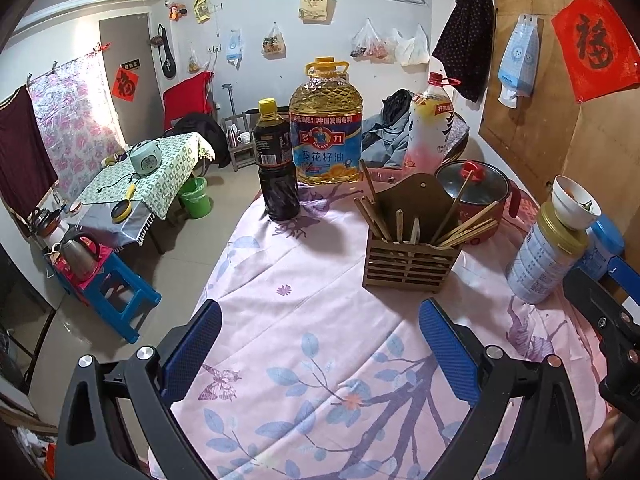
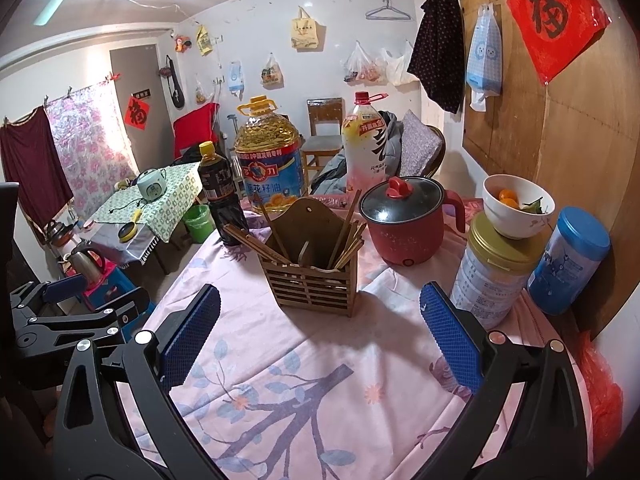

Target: Organize utensils

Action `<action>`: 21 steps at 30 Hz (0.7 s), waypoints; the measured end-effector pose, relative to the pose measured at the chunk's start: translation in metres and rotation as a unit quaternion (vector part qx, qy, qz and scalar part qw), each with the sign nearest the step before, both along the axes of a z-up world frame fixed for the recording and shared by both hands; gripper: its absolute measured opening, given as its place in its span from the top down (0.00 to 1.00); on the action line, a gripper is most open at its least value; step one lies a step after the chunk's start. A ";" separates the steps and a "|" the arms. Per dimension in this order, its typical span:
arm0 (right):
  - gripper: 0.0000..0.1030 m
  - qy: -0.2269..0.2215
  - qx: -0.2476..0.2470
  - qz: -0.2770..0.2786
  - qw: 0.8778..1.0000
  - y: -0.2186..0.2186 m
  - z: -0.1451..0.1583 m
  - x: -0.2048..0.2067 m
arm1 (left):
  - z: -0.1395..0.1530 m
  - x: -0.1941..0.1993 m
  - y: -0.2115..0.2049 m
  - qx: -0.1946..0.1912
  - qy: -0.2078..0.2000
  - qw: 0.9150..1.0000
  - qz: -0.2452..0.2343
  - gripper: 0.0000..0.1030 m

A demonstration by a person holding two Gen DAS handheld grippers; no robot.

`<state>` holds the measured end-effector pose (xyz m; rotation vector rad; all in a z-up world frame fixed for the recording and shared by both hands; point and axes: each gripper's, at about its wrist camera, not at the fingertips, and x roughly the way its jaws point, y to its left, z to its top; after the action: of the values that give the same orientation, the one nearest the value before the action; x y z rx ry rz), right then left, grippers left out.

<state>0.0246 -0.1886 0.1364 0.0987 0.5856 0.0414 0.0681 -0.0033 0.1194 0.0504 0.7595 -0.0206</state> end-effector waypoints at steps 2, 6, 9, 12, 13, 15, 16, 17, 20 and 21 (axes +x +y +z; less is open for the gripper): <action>0.06 0.000 0.001 0.000 1.000 -0.001 0.000 0.001 | 0.000 0.000 -0.001 0.001 -0.001 1.000 0.000 0.06; 0.06 -0.002 0.001 0.000 1.000 0.000 0.000 0.001 | 0.000 0.002 -0.003 0.004 -0.002 1.000 -0.002 0.06; 0.06 -0.002 0.000 -0.001 1.000 -0.002 0.001 0.004 | 0.000 0.003 -0.004 0.005 -0.002 1.000 -0.002 0.06; 0.06 -0.002 0.000 -0.002 1.000 -0.004 0.002 0.006 | 0.000 0.005 -0.005 0.006 -0.001 1.000 -0.003 0.06; 0.06 -0.002 0.001 -0.002 1.000 -0.005 0.002 0.007 | 0.000 0.004 -0.005 0.006 -0.001 1.000 -0.003 0.06; 0.06 -0.002 0.000 -0.003 1.000 -0.005 0.002 0.007 | 0.000 0.005 -0.006 0.007 -0.001 1.000 -0.004 0.06; 0.06 -0.002 0.001 -0.004 1.000 -0.006 0.002 0.009 | 0.000 0.005 -0.006 0.008 -0.002 1.000 -0.004 0.06; 0.06 -0.002 0.001 -0.003 1.000 -0.006 0.002 0.008 | 0.000 0.005 -0.007 0.009 -0.002 1.000 -0.005 0.06; 0.06 -0.002 0.001 -0.004 1.000 -0.008 0.002 0.011 | 0.000 0.008 -0.009 0.011 -0.002 1.000 -0.007 0.06; 0.06 -0.002 0.000 -0.004 1.000 -0.008 0.002 0.010 | 0.000 0.008 -0.010 0.012 -0.002 1.000 -0.008 0.06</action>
<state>0.0346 -0.1963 0.1384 0.1017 0.5809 0.0343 0.0764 -0.0135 0.1192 0.0787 0.7559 -0.0263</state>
